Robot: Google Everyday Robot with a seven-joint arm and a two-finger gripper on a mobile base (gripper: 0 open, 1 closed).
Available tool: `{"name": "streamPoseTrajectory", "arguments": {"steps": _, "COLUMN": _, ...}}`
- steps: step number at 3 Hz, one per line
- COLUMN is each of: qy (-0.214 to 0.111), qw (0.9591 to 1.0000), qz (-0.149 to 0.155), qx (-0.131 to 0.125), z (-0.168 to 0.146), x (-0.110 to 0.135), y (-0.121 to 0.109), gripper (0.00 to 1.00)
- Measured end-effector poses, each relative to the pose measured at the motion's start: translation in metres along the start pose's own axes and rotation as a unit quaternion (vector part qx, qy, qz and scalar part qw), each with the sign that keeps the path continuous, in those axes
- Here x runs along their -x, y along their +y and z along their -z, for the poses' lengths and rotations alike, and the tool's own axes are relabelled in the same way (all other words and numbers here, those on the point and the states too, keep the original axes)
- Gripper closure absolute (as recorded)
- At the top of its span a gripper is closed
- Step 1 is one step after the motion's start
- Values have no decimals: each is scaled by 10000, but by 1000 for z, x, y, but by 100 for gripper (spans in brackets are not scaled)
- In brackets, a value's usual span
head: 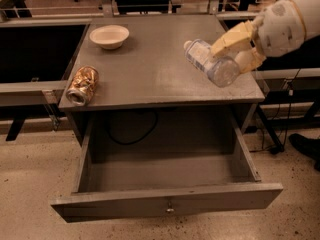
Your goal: Place blue plastic bottle into top drawer
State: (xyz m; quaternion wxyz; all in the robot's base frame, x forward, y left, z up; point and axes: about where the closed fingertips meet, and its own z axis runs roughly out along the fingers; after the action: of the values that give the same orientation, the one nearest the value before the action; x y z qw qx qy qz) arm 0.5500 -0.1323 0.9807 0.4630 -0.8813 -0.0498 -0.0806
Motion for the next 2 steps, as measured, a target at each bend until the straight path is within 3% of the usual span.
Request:
{"name": "streamPoseTrajectory", "arguments": {"steps": 1, "qy": 26, "qw": 9970, "qz": 543, "qx": -543, "z": 7, "x": 13, "y": -26, "gripper": 100}}
{"name": "streamPoseTrajectory", "arguments": {"steps": 2, "qy": 37, "qw": 9968, "qz": 577, "qx": -547, "z": 8, "x": 13, "y": -27, "gripper": 100}}
